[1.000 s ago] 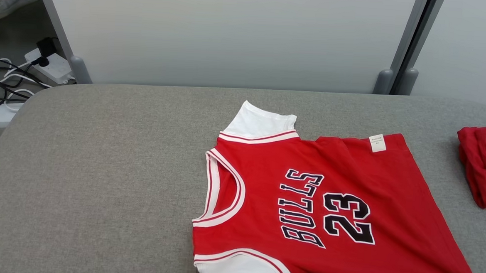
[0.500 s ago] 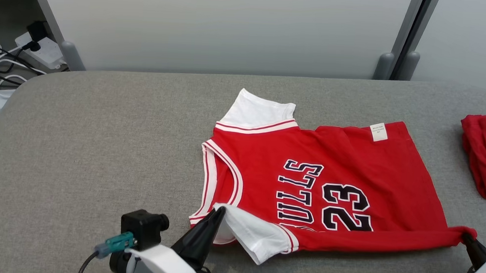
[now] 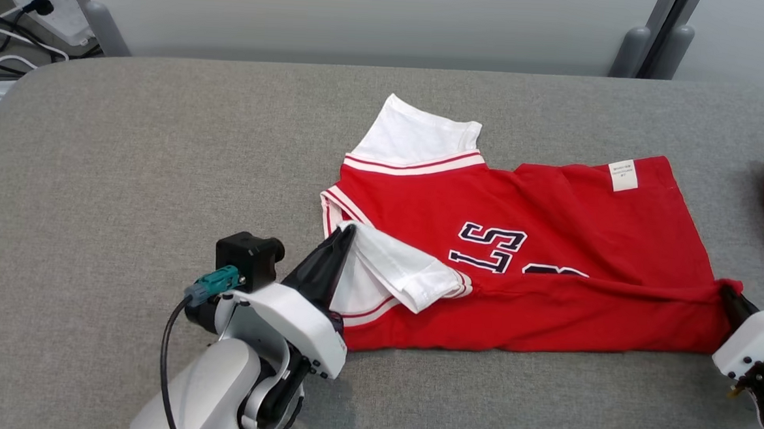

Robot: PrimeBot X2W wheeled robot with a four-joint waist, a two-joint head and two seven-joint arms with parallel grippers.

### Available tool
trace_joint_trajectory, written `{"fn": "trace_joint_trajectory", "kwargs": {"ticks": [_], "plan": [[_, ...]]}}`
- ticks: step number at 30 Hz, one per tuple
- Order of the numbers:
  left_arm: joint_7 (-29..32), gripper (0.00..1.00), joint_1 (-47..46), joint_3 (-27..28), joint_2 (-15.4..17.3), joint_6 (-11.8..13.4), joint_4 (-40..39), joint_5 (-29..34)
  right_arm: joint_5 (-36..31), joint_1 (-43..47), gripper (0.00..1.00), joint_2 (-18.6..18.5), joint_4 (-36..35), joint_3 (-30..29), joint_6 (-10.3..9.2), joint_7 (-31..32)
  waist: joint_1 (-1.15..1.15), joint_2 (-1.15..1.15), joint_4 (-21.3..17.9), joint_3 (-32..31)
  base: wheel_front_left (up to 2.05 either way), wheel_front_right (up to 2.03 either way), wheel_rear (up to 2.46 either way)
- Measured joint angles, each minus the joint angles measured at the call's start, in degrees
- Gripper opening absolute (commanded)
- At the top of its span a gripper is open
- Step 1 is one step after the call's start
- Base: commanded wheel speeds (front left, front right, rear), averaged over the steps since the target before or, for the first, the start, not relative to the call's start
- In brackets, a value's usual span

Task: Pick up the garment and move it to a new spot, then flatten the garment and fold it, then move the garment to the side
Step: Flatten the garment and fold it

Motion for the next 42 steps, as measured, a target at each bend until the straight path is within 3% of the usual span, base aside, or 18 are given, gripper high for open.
{"fn": "trace_joint_trajectory", "kwargs": {"ticks": [12, 13, 14, 15, 16, 25, 28, 34, 41, 42], "plan": [[-7.1, 0.0, -9.7, -1.1, -4.7, -1.9, 18.2, 5.5, -1.6, -8.6, 0.0, 0.2, 9.0, 6.6, 0.0, -6.9, 0.0, 0.0, 0.1, 3.3, 0.0, 0.0, 0.0], [-7.2, 0.0, -9.9, -1.1, -5.1, -2.2, 19.2, 5.4, -1.4, -8.7, 0.09, 0.2, 9.6, 7.0, 0.0, -7.3, 0.0, 0.0, 0.1, 3.2, 0.0, 0.0, 0.0], [-7.4, 0.19, -10.0, -1.1, -5.4, -2.4, 20.3, 5.2, -1.2, -8.7, 0.09, 0.2, 10.2, 7.4, 0.0, -7.7, 0.0, 0.0, 0.1, 3.1, 0.0, 0.0, 0.0], [-7.6, 0.84, -10.0, -1.1, -6.0, -2.5, 21.2, 4.9, -1.2, -8.7, 1.0, 0.1, 10.9, 7.9, 0.0, -8.4, 0.0, 0.0, 0.2, 2.8, 0.0, 0.0, 0.0], [-7.6, 1.0, -9.9, -1.0, -6.4, -2.9, 22.0, 4.5, -1.2, -8.7, 1.0, 0.1, 11.5, 8.4, 0.0, -9.4, 0.0, 0.0, 0.2, 2.5, 0.0, 0.0, 0.0], [-8.5, 1.0, -7.1, 2.3, -6.4, -4.1, 21.0, 0.8, -2.0, -7.8, 1.0, 0.0, 13.6, 9.3, 0.0, -19.9, 0.0, 0.0, 0.2, -0.8, 0.0, 0.0, 0.0], [-5.2, 1.0, -1.8, 2.6, -5.5, -3.8, 19.5, -1.8, -2.0, -5.4, 1.0, 0.5, 13.6, 9.1, 0.0, -21.0, 0.0, 0.0, 0.0, -2.3, 0.0, 0.0, 0.0], [1.7, 1.0, 8.2, 2.3, -2.9, -0.4, 16.0, -5.5, -2.0, -1.8, 1.0, 0.5, 12.4, 7.9, 0.0, -21.7, 0.0, 0.0, -0.7, -3.9, 0.0, 0.0, 0.0], [4.1, 1.0, 10.0, 2.9, -2.6, 2.8, 13.3, -6.7, -3.0, -1.0, 1.0, 0.5, 9.9, 6.3, 0.0, -22.1, 0.0, 0.0, -1.4, -3.8, 0.0, 0.0, 0.0], [4.5, 0.91, 10.0, 2.9, -2.6, 2.8, 13.1, -6.7, -3.2, -0.8, 1.0, 0.5, 9.5, 6.2, 0.0, -22.1, 0.0, 0.0, -1.5, -3.8, 0.0, 0.0, 0.0]]}}
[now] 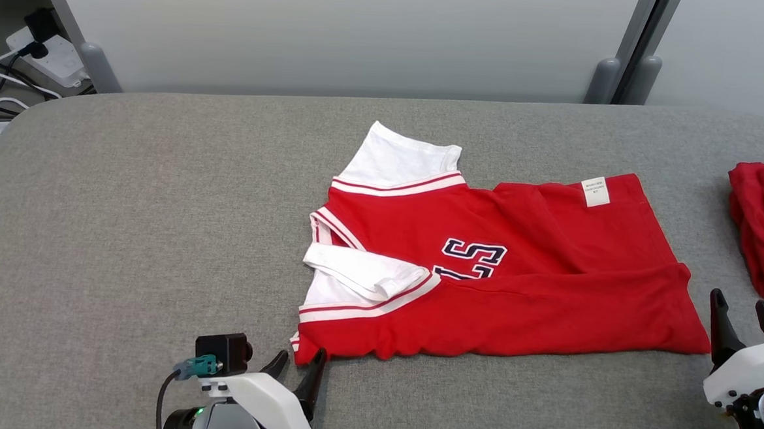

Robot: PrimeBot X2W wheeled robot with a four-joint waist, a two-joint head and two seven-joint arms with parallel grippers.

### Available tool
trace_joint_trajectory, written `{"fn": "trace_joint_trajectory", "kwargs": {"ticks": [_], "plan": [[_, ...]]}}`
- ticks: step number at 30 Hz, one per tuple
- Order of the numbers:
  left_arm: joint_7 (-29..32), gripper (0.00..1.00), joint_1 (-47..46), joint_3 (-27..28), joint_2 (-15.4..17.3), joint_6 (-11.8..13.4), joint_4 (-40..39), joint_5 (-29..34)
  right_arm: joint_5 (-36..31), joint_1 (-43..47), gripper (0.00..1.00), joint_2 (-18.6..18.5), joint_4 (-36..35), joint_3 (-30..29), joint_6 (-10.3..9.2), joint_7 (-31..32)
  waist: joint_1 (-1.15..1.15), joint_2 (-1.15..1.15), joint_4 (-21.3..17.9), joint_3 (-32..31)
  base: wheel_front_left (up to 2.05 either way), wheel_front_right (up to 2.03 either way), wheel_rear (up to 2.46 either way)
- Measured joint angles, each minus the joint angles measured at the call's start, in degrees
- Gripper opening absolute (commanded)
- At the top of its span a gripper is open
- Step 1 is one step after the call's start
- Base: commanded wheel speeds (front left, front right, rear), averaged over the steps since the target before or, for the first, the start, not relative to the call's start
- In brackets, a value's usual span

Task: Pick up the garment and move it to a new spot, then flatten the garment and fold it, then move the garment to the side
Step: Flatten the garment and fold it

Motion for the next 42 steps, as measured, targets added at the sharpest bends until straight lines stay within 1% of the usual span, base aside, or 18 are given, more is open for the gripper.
{"fn": "trace_joint_trajectory", "kwargs": {"ticks": [1, 2, 3, 4, 6, 8, 9, 10, 12, 15, 20, 30, 31, 32, 33, 34, 35, 42], "plan": [[0.2, 0.85, 0.0, 0.0, -0.1, 0.0, -0.1, 0.0, 0.0, 0.2, 1.0, 0.0, -0.2, -0.1, 0.0, 0.0, 0.0, 0.0, -0.1, 0.1, 0.0, 0.0, 0.0], [0.3, 0.71, 0.0, 0.0, -0.2, 0.2, -0.3, -0.4, -0.1, 0.4, 1.0, 0.0, -0.2, -0.2, 0.0, 0.0, 0.0, 0.0, -0.2, 0.1, 0.0, 0.0, 0.0], [0.3, 0.5, 0.0, 0.1, -0.2, 0.2, -0.4, -0.6, -0.2, 0.7, 1.0, 0.0, -0.3, -0.3, 0.0, 0.0, 0.0, 0.0, -0.2, 0.2, 0.0, 0.0, 0.0], [0.3, 0.46, 0.0, 0.1, -0.3, 0.2, -0.4, -0.9, -0.4, 0.8, 1.0, 0.0, -0.3, -0.5, 0.0, 0.0, 0.0, 0.0, -0.3, 0.2, 0.0, 0.0, 0.0], [0.6, 0.36, 0.0, 0.3, -0.3, 0.2, -0.4, -1.5, -0.4, 0.8, 1.0, 0.0, -0.4, -0.9, 0.0, 0.0, 0.0, 0.0, -0.4, 0.3, 0.0, 0.0, 0.0], [0.6, 0.18, 0.0, 0.4, -0.4, 0.1, -0.3, -1.9, -0.4, 0.8, 1.0, 0.0, -0.5, -1.2, 0.0, 0.0, 0.0, 0.0, -0.4, 0.3, 0.0, 0.0, 0.0], [0.6, 0.03, 0.0, 0.5, -0.5, 0.0, -0.1, -2.0, -0.4, 0.8, 1.0, 0.0, -0.5, -1.2, 0.0, 0.1, 0.0, 0.0, -0.4, 0.3, 0.0, 0.0, 0.0], [0.5, 0.0, 0.0, 0.6, -0.6, -0.1, -0.1, -2.0, -0.4, 0.9, 1.0, 0.0, -0.6, -1.2, 0.0, 0.1, 0.0, 0.0, -0.4, 0.3, 0.0, 0.0, 0.0], [0.3, 0.0, 0.0, 0.6, -0.7, -0.2, 0.2, -2.2, 0.0, 1.2, 1.0, 0.2, -0.8, -1.4, 0.0, 1.1, 0.0, 0.0, -0.3, 0.2, 0.0, 0.0, 0.0], [-0.6, 0.0, 0.0, 0.7, -0.9, -0.7, 0.6, -2.3, 2.4, 2.6, 1.0, 0.9, -1.0, -1.6, 0.0, 2.5, 0.0, 0.0, 0.0, 0.1, 0.0, 0.0, 0.0], [-1.5, 0.0, 0.0, 1.0, -0.8, -0.7, 0.7, -2.3, 6.4, 3.6, 1.0, 2.0, 0.1, -1.4, 0.0, 5.4, 0.0, 0.0, 0.7, 0.0, 0.0, 0.0, 0.0], [-2.1, 0.0, 0.0, 1.1, -0.5, -1.2, 0.2, -2.3, 8.5, 1.4, 1.0, 2.5, 5.7, 1.4, 0.0, 7.6, 0.0, 0.0, 1.9, 0.7, 0.0, 0.0, 0.0], [-2.1, 0.0, 0.0, 1.1, -0.4, -1.2, 0.0, -2.3, 8.5, 0.8, 0.84, 2.5, 6.1, 1.8, 0.0, 7.6, 0.0, 0.0, 2.0, 0.9, 0.0, 0.0, 0.0], [-2.1, 0.0, 0.0, 1.1, -0.4, -1.2, -0.1, -2.3, 8.7, 0.2, 0.44, 2.5, 6.5, 2.1, 0.0, 7.6, 0.0, 0.0, 2.0, 1.0, 0.0, 0.0, 0.0], [-2.1, 0.0, 0.0, 1.1, -0.4, -1.2, -0.2, -2.3, 9.0, -0.4, 0.35, 2.5, 7.1, 2.4, 0.0, 7.6, 0.0, 0.0, 2.2, 1.1, 0.0, 0.0, 0.0], [-2.1, 0.0, 0.0, 1.1, -0.3, -1.2, -0.2, -2.3, 9.2, -0.8, 0.03, 2.4, 7.4, 2.7, 0.0, 7.6, 0.0, 0.0, 2.3, 1.2, 0.0, 0.0, 0.0], [-2.1, 0.0, 0.0, 1.1, -0.3, -1.2, -0.2, -2.3, 9.4, -0.9, 0.0, 2.4, 7.5, 3.2, 0.0, 7.6, 0.0, 0.0, 2.4, 1.3, 0.0, 0.0, 0.0], [-2.6, 0.0, 0.0, 1.1, 0.2, -1.2, -0.7, -2.3, 11.4, -0.7, 0.0, 1.4, 7.6, 6.4, 0.0, 7.5, 0.0, 0.0, 3.0, 0.9, 0.0, 0.0, 0.0]]}}
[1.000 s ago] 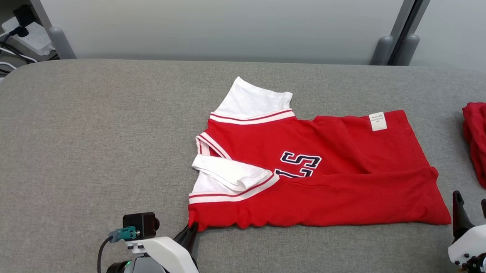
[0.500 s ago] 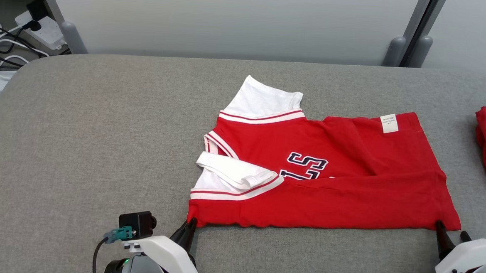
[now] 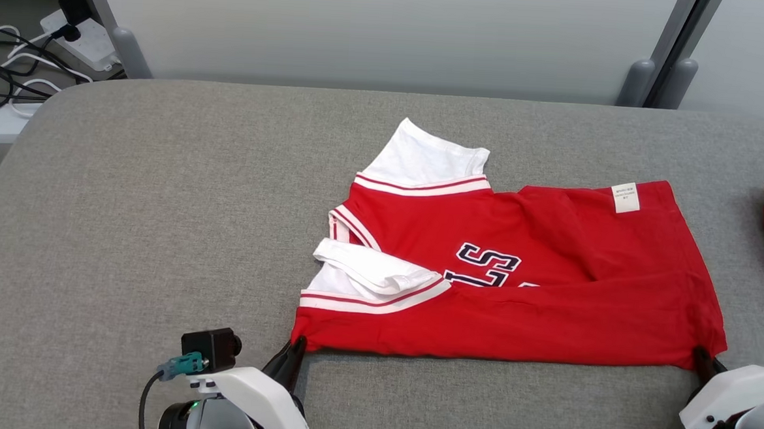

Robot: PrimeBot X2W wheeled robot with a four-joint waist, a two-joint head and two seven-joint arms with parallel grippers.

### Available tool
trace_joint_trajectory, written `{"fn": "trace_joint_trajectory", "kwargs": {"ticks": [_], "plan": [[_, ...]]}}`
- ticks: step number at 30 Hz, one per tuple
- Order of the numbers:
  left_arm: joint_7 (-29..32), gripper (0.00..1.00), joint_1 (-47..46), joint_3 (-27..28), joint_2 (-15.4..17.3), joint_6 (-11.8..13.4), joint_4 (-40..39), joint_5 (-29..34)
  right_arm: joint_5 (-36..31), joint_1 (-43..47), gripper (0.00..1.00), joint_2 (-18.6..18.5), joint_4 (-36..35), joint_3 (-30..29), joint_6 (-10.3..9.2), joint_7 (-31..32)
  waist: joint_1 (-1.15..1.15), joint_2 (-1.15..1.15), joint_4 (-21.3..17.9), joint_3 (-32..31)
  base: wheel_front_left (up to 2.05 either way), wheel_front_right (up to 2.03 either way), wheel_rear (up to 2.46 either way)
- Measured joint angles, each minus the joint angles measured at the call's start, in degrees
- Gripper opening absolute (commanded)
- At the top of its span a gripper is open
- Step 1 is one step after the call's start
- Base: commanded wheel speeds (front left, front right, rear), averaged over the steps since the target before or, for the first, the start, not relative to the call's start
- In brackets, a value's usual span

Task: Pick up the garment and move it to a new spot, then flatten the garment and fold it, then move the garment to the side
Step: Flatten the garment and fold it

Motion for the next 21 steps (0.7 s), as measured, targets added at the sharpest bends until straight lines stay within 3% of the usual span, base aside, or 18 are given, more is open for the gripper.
{"fn": "trace_joint_trajectory", "kwargs": {"ticks": [8, 21], "plan": [[-0.5, 0.0, 3.0, 0.7, 2.6, 0.8, -4.7, 0.0, 4.2, 6.6, 0.0, -1.5, -5.0, 3.2, 0.02, -0.5, 0.0, 0.0, 0.1, -2.2, 0.0, 0.0, 0.0], [6.0, 0.0, 16.2, -0.5, 7.5, 7.6, -18.8, -2.1, 7.4, 18.0, 0.0, -5.5, -14.6, 3.9, 0.03, 3.1, 0.0, 0.0, -0.4, -5.0, 0.0, 0.0, 0.0]]}}
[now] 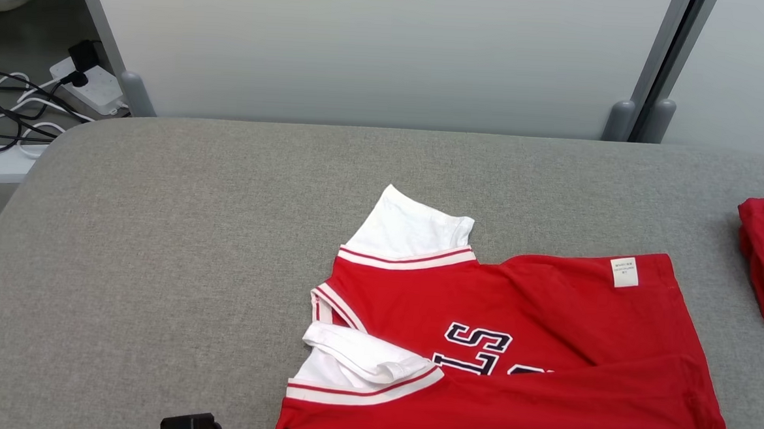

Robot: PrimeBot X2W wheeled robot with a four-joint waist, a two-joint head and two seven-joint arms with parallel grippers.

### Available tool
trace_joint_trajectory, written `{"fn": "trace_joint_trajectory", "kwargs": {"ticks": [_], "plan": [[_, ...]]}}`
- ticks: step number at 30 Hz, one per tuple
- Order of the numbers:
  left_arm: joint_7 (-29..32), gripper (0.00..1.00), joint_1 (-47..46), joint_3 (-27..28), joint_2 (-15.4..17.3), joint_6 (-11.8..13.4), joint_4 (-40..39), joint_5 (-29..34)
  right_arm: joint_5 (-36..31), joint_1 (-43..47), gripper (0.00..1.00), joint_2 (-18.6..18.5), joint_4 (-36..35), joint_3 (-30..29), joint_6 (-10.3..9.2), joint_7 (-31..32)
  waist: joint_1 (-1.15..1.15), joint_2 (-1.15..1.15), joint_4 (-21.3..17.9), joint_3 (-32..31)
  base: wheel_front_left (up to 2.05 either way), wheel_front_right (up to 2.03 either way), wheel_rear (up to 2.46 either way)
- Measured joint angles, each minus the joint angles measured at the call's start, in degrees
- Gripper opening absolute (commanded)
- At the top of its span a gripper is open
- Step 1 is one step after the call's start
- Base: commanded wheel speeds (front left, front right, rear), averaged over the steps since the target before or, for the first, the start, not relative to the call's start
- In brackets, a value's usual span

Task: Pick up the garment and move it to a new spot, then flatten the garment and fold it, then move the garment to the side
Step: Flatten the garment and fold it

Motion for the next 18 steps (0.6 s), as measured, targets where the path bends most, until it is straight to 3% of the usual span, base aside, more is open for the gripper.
{"fn": "trace_joint_trajectory", "kwargs": {"ticks": [4, 5, 6, 7, 8, 12, 18], "plan": [[0.7, 0.0, 1.0, -0.2, 0.7, 0.7, -1.6, -0.1, 0.1, 1.1, 0.0, 0.0, -0.7, -0.9, 0.0, 0.7, 0.0, 0.0, 0.0, -0.3, 0.0, 0.0, 0.0], [0.7, 0.0, 1.3, -0.2, 0.9, 1.1, -1.8, -0.1, 0.1, 1.2, 0.23, 0.0, -0.7, -1.1, 0.0, 0.9, 0.0, 0.0, 0.0, -0.4, 0.0, 0.0, 0.0], [0.8, 0.28, 1.5, -0.3, 0.9, 1.2, -1.8, -0.1, 0.0, 1.3, 0.8, 0.1, -0.7, -1.5, 0.01, 1.2, 0.0, 0.0, 0.0, -0.5, 0.0, 0.0, 0.0], [1.2, 0.74, 1.5, -0.4, 0.9, 1.7, -1.9, -0.1, -0.2, 1.3, 1.0, 0.3, -0.6, -2.1, 0.02, 1.3, 0.0, 0.0, 0.0, -0.6, 0.0, 0.0, 0.0], [1.2, 1.0, 1.5, -0.4, 0.9, 2.0, -1.9, -0.1, -0.6, 1.4, 1.0, 0.5, -0.5, -2.5, 0.05, 1.5, 0.0, 0.0, 0.0, -0.7, 0.0, 0.0, 0.0], [1.2, 1.0, 1.5, 0.0, 1.6, 3.8, -2.2, 0.1, -3.1, 1.7, 1.0, 0.7, -0.2, -4.9, 0.04, 1.2, 0.0, 0.0, -0.1, -1.0, 0.0, 0.0, 0.0], [-3.2, 1.0, 1.4, 3.2, 3.3, 6.3, -3.6, 2.4, -9.0, 1.3, 1.0, 0.7, -0.9, -9.3, -0.02, -4.9, 0.0, 0.0, -0.7, -1.2, 0.0, 0.0, 0.0]]}}
